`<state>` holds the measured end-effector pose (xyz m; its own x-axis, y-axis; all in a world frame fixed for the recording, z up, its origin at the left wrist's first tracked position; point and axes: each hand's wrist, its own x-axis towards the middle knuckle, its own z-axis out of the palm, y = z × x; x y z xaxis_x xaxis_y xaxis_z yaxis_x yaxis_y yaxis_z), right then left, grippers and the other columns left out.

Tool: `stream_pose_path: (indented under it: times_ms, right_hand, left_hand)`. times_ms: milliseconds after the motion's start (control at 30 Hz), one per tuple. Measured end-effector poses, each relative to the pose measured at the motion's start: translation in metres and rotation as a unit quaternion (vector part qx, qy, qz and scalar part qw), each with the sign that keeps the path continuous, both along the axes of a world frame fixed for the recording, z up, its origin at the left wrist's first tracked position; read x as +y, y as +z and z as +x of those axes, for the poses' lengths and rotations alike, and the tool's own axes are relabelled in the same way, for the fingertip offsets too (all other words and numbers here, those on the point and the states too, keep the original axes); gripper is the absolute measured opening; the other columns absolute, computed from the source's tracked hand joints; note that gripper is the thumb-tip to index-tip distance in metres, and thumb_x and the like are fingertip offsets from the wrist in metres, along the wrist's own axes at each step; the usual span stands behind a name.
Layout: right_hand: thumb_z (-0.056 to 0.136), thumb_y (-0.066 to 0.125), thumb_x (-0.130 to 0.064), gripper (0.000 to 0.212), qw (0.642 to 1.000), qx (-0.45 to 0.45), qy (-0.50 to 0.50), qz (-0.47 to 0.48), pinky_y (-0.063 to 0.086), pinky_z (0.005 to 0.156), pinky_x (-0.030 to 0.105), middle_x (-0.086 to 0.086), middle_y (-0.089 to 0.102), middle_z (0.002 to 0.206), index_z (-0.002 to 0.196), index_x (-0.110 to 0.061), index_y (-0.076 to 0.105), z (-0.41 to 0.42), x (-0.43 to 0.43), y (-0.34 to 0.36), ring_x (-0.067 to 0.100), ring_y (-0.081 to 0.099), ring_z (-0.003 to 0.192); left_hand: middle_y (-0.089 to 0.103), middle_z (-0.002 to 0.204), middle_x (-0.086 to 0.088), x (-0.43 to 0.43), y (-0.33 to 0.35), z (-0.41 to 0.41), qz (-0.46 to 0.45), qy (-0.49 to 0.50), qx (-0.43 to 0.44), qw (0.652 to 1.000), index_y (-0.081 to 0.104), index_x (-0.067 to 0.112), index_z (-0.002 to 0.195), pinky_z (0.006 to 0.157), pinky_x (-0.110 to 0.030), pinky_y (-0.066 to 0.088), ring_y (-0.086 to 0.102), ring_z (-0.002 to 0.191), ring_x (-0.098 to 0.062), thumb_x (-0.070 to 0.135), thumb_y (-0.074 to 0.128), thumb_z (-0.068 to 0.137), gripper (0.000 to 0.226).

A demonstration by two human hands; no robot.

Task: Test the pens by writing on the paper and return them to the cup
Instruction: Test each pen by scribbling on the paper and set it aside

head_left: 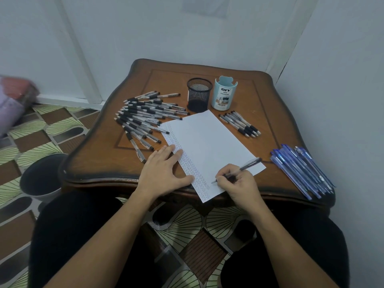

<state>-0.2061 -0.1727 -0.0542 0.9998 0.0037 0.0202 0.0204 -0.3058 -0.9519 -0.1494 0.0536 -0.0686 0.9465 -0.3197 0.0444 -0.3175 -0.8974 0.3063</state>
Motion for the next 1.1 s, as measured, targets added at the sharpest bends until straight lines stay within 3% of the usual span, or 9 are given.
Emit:
stream_pose_path:
  times_ms: [167,300,400,467,533,667,800,933,1100]
  right_hand:
    - [0.099,0.050,-0.004,0.018,0.980,0.039,-0.055,0.188,0.038,0.058,0.024,0.001,0.063,0.076,0.086,-0.001,0.062,0.008,-0.008,0.005,0.017,0.047,0.061]
    - [0.098,0.052,-0.002,0.008,0.969,0.066,-0.041,0.234,0.044,0.055,0.025,0.006,0.067,0.073,0.105,-0.007,0.052,0.011,-0.011,0.008,0.027,0.050,0.069]
    - [0.093,0.058,0.001,0.054,0.969,0.085,-0.005,0.231,0.048,0.056,0.028,0.013,0.066,0.074,0.135,-0.023,0.033,0.012,-0.014,0.014,0.026,0.053,0.063]
    - [0.090,0.061,0.003,0.079,0.970,0.090,0.017,0.224,0.049,0.057,0.030,0.015,0.065,0.074,0.140,-0.039,0.015,0.011,-0.016,0.016,0.026,0.057,0.062]
    - [0.090,0.060,0.005,0.088,0.970,0.085,0.023,0.228,0.050,0.056,0.031,0.016,0.065,0.075,0.140,-0.046,0.008,0.010,-0.016,0.018,0.026,0.061,0.063]
    - [0.090,0.062,0.006,0.078,0.974,0.071,0.005,0.216,0.051,0.054,0.031,0.014,0.061,0.079,0.143,-0.039,0.025,0.012,-0.021,0.022,0.030,0.065,0.067]
    - [0.091,0.062,0.005,0.064,0.981,0.059,-0.025,0.184,0.052,0.058,0.033,0.020,0.056,0.082,0.134,-0.035,0.036,0.015,-0.025,0.023,0.029,0.066,0.066]
    - [0.094,0.060,-0.001,0.056,0.982,0.060,-0.027,0.177,0.057,0.066,0.036,0.019,0.058,0.079,0.133,-0.037,0.040,0.016,-0.027,0.024,0.032,0.070,0.074]
    - [0.092,0.061,0.001,0.058,0.984,0.055,-0.037,0.164,0.053,0.051,0.031,0.013,0.057,0.069,0.136,-0.034,0.043,0.018,-0.032,0.029,0.029,0.067,0.062]
  left_hand:
    - [0.019,0.161,0.003,0.000,0.000,0.000,-0.005,0.000,0.000,1.000,0.030,0.031,0.150,0.121,-0.039,0.006,0.010,0.149,-0.018,0.089,0.022,0.063,0.105]
    - [0.022,0.160,0.001,0.001,0.001,0.000,-0.026,-0.001,0.000,1.000,0.033,0.028,0.149,0.120,-0.041,0.008,0.013,0.148,-0.019,0.089,0.025,0.062,0.106]
    - [0.024,0.159,0.001,0.001,0.003,-0.002,-0.034,-0.001,-0.001,0.999,0.035,0.027,0.148,0.120,-0.040,0.008,0.014,0.147,-0.018,0.089,0.026,0.062,0.107]
    - [0.026,0.157,0.002,0.003,0.003,-0.003,-0.040,-0.001,-0.003,0.999,0.038,0.027,0.147,0.121,-0.040,0.010,0.015,0.146,-0.018,0.089,0.029,0.062,0.106]
    - [0.030,0.154,0.001,0.004,0.003,-0.004,-0.052,-0.002,-0.008,0.999,0.041,0.025,0.144,0.121,-0.042,0.012,0.016,0.146,-0.019,0.089,0.032,0.062,0.104]
    - [0.034,0.148,0.001,0.006,0.001,-0.007,-0.081,0.012,0.001,0.997,0.046,0.026,0.142,0.119,-0.045,0.015,0.013,0.146,-0.022,0.087,0.038,0.062,0.101]
    - [0.034,0.130,0.001,0.007,0.000,-0.008,-0.082,0.019,-0.009,0.996,0.048,0.027,0.140,0.106,-0.043,0.039,0.030,0.130,-0.020,0.087,0.040,0.062,0.098]
    - [0.028,0.144,-0.002,0.007,0.002,-0.008,-0.066,0.009,-0.002,0.998,0.044,0.025,0.144,0.111,-0.042,0.033,0.026,0.136,-0.021,0.087,0.037,0.062,0.103]
    - [0.030,0.155,-0.002,0.005,0.000,-0.006,-0.086,0.014,-0.005,0.996,0.047,0.024,0.143,0.117,-0.043,0.023,0.022,0.143,-0.022,0.083,0.031,0.070,0.095]
